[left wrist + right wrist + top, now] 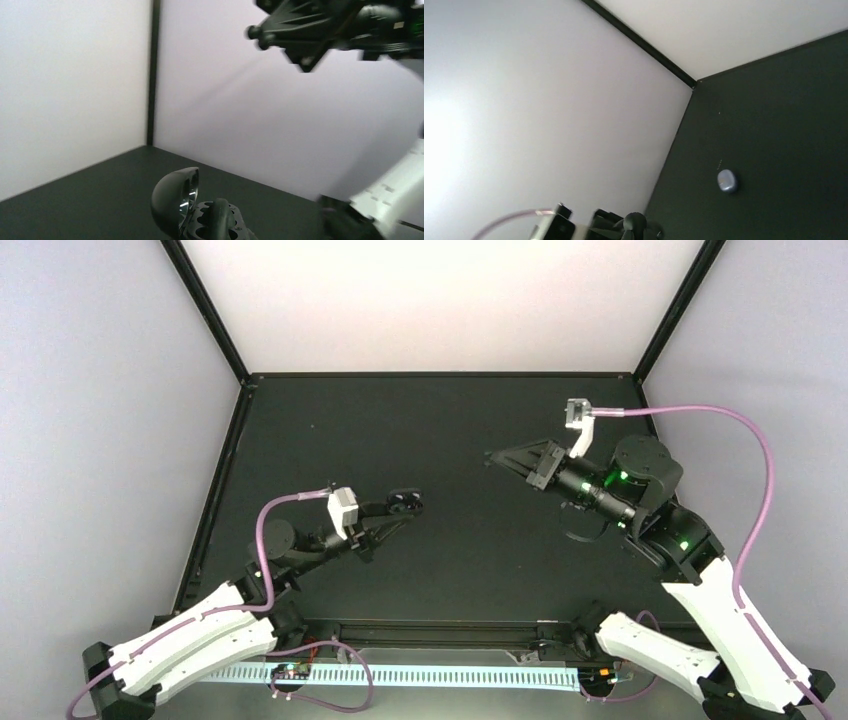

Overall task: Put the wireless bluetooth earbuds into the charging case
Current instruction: Place the earbud in the charging case.

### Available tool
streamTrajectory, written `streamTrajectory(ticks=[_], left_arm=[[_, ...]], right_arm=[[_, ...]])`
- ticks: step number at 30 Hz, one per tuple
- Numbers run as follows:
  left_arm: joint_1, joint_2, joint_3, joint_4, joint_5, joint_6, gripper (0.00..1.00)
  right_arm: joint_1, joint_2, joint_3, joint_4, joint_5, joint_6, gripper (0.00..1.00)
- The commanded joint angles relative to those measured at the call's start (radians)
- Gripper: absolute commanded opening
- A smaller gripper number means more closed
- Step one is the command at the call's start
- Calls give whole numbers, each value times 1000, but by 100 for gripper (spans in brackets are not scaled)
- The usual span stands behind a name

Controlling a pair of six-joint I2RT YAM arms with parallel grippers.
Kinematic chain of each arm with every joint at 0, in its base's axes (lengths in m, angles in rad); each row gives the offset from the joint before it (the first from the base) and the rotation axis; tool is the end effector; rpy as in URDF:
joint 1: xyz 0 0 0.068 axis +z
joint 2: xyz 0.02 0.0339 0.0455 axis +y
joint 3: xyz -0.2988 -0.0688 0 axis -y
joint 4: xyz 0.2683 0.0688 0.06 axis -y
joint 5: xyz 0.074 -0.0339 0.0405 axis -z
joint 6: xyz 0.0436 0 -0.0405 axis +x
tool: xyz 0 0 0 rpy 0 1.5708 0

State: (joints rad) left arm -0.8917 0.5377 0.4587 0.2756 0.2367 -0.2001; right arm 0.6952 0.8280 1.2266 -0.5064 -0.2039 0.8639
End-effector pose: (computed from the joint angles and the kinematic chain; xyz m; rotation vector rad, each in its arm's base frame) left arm 0.0861 -0.1229 0.3279 0.6891 1.2929 -1.0649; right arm 0.1156 0.1079 0.4805 -0.0135 1.8639 1.3062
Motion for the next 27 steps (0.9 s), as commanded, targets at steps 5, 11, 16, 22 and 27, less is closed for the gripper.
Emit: streamTrajectory(ticks=[5, 11, 16, 22, 27], left_arm=[[-6, 158, 22, 417, -286, 130, 2], [-7, 259, 19, 552, -306, 124, 2], [-29, 301, 7, 621, -314, 156, 1], [-53, 313, 0, 637, -299, 231, 1], [-67, 306, -19, 645, -299, 280, 1]], right_arm=[[65, 95, 214, -287, 238, 375, 1], [169, 207, 353, -524, 405, 564, 1], [256, 322, 447, -600, 458, 597, 1], [284, 403, 488, -573, 464, 584, 1], [311, 471, 571, -583, 476, 575, 1]])
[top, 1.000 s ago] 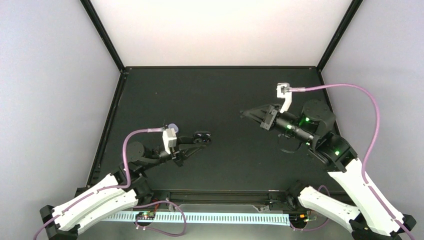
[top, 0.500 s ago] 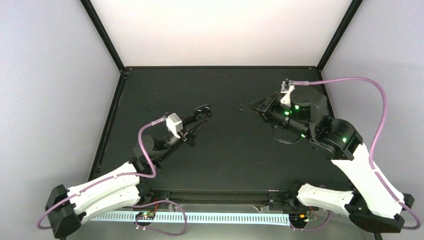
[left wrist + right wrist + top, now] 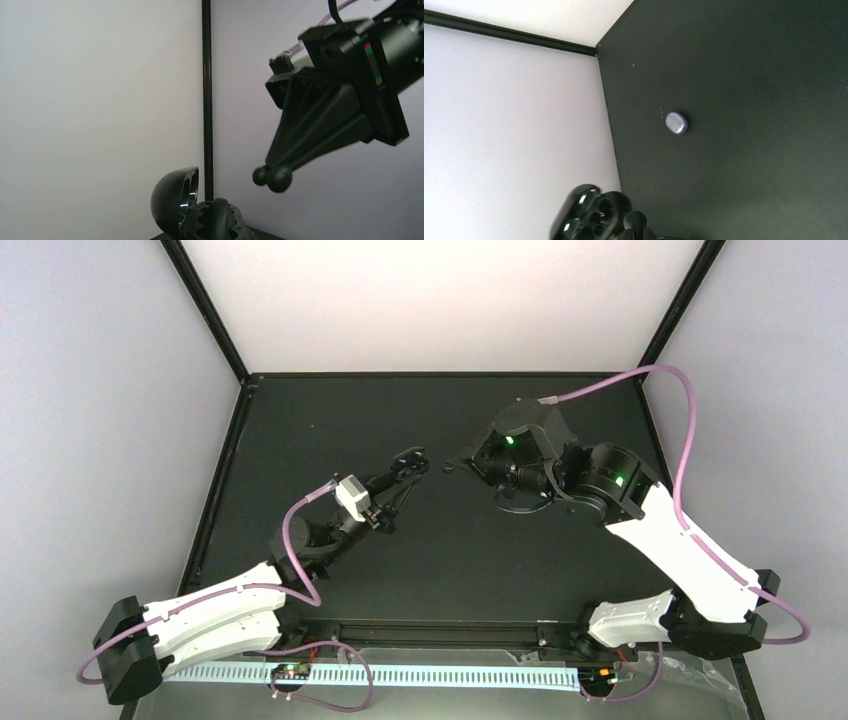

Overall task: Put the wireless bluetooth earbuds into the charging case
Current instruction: Place the earbud in the charging case.

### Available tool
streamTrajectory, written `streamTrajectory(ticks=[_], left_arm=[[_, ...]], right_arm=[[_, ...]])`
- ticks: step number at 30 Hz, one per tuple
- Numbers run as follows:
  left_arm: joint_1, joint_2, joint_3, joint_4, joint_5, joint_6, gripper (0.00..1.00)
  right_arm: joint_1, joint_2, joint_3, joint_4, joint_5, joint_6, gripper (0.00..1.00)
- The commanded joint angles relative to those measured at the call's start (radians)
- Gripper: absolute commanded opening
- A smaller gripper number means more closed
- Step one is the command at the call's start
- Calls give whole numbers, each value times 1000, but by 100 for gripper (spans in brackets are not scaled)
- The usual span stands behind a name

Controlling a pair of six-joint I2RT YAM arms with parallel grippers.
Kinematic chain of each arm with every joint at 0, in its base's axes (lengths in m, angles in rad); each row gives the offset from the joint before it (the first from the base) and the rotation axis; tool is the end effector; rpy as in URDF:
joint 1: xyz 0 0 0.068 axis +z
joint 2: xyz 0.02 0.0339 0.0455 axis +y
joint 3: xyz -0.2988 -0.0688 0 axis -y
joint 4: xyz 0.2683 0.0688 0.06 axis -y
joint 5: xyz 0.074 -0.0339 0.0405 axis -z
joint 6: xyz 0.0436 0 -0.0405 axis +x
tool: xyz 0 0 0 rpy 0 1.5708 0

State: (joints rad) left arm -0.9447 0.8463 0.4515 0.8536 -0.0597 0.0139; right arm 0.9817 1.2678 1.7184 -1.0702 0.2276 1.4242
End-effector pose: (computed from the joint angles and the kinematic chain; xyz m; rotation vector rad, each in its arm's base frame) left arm 0.1182 -0.1590 0.3415 0.4797 1.0423 -0.7971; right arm 0.1421 0.1950 0.5019 0.6632 2.3059 1.0526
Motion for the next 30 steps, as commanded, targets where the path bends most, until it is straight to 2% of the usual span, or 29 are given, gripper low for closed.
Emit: streamTrajectory(ticks=[1, 11, 30], left_arm=[[-15, -3, -13, 66, -5, 74, 2], [-22, -10, -14, 46, -13, 96, 2], [-26, -12, -16, 24, -18, 102, 2]], right_arm=[[30, 47, 96, -23, 44, 11, 1], [65, 139, 189, -51, 50, 2, 1], [73, 187, 182, -26, 46, 7, 1]])
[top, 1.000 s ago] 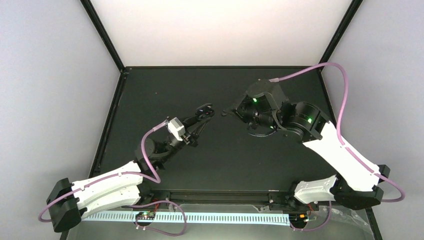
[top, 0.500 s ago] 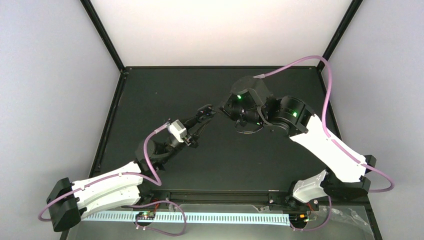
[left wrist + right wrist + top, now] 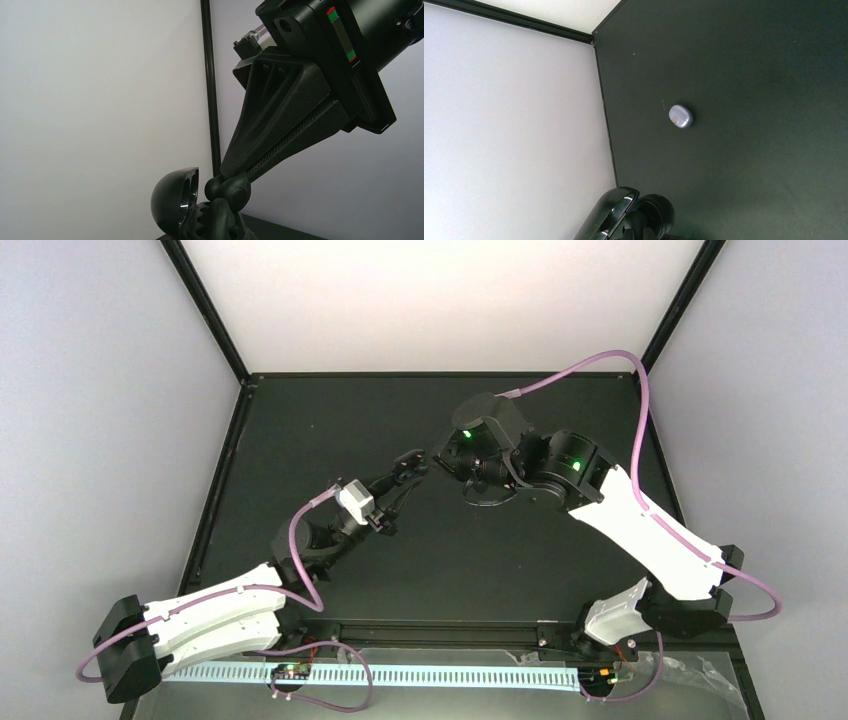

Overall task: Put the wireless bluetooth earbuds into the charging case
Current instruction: Place the earbud in the charging case.

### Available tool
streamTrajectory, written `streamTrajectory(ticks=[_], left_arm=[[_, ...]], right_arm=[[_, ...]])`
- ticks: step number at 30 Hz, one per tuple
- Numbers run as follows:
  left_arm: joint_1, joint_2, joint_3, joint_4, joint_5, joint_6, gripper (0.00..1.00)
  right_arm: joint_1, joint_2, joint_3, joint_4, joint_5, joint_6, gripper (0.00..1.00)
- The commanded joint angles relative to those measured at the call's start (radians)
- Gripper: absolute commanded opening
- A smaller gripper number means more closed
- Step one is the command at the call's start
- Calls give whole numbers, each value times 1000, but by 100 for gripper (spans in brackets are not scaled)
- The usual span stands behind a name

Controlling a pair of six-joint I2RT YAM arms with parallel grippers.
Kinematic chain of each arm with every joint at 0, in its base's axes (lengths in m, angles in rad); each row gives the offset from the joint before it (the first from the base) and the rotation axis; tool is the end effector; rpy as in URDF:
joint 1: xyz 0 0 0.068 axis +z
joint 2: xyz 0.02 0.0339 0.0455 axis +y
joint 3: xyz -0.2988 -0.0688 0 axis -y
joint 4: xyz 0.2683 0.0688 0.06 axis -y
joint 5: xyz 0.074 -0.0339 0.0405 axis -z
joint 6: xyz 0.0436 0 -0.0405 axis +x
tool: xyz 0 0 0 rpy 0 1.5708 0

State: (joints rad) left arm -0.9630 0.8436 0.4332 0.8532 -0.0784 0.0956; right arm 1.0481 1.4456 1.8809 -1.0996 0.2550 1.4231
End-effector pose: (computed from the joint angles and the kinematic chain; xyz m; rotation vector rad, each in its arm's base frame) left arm 0.1156 -0.1601 0.3350 0.5220 1.0344 -0.7271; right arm 0.1554 0.2477 0.5059 0.6013 2.3561 1.0139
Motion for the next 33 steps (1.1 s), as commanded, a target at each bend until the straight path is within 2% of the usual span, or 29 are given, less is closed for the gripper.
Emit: streamTrajectory(ticks=[1, 23, 27, 33], left_arm=[[-9, -9, 2, 24, -1, 22, 2], [-17, 2, 7, 43, -29, 47, 2], [-17, 3, 7, 41, -29, 46, 1], [-18, 1, 3, 36, -32, 44, 2]], right_arm=[[7, 11, 20, 3, 19, 10, 1], [7, 45, 17, -1, -13, 9, 1], [7, 40, 9, 12, -14, 4, 2], [7, 35, 10, 24, -13, -7, 10]])
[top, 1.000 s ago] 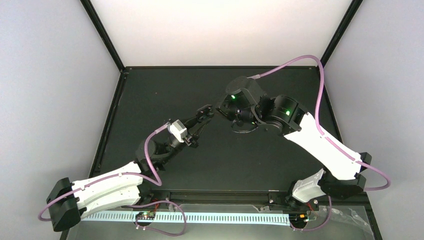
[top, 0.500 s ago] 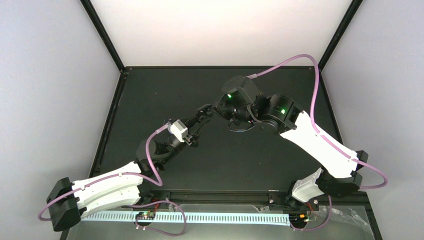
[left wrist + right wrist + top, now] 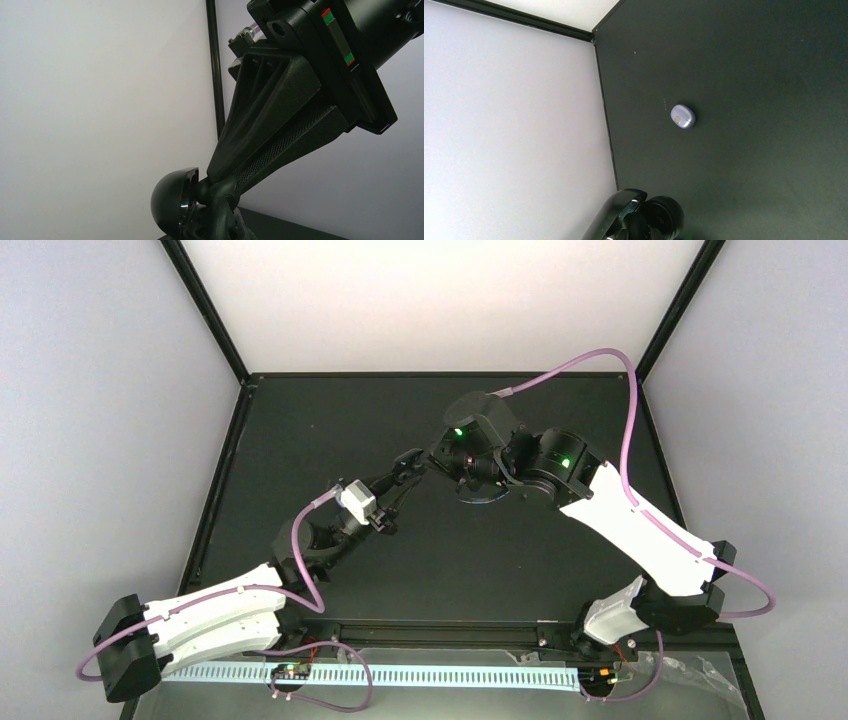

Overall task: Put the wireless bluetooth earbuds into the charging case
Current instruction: Place the earbud in the charging case.

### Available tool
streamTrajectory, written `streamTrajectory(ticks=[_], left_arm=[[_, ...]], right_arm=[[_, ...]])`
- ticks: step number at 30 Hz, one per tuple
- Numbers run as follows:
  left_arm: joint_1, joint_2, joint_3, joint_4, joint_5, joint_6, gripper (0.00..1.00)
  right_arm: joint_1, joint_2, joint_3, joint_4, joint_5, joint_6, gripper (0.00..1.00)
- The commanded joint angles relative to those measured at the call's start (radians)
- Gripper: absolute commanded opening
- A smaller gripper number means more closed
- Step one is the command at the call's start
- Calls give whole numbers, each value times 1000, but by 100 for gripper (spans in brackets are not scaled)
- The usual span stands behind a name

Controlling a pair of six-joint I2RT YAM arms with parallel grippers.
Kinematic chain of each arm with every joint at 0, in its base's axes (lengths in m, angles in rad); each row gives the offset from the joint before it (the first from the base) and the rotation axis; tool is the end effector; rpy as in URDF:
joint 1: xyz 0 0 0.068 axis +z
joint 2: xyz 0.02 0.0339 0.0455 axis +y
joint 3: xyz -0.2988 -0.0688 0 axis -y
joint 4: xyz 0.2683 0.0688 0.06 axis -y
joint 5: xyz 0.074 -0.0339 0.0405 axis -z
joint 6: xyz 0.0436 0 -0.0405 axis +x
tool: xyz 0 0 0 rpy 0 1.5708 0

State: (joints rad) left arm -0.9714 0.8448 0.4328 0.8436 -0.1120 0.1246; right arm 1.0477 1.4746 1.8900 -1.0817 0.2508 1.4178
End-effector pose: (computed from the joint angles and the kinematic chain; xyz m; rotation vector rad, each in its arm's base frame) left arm 0.1158 -0.1608 0.3336 0.5194 1.0466 -0.6873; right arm 0.1612 0.2579 0.5022 0.5934 2.3610 1.0121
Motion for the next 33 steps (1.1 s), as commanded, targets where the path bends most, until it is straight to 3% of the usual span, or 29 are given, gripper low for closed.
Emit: streamTrajectory(ticks=[1, 27, 33], left_arm=[[-9, -1, 2, 45, 2, 14, 1], [-9, 14, -2, 48, -30, -40, 1], [-10, 21, -5, 50, -17, -93, 1]], right_arm=[[7, 5, 1, 7, -9, -3, 10], [8, -42, -42, 49, -4, -12, 16], [8, -45, -49, 87, -7, -29, 11]])
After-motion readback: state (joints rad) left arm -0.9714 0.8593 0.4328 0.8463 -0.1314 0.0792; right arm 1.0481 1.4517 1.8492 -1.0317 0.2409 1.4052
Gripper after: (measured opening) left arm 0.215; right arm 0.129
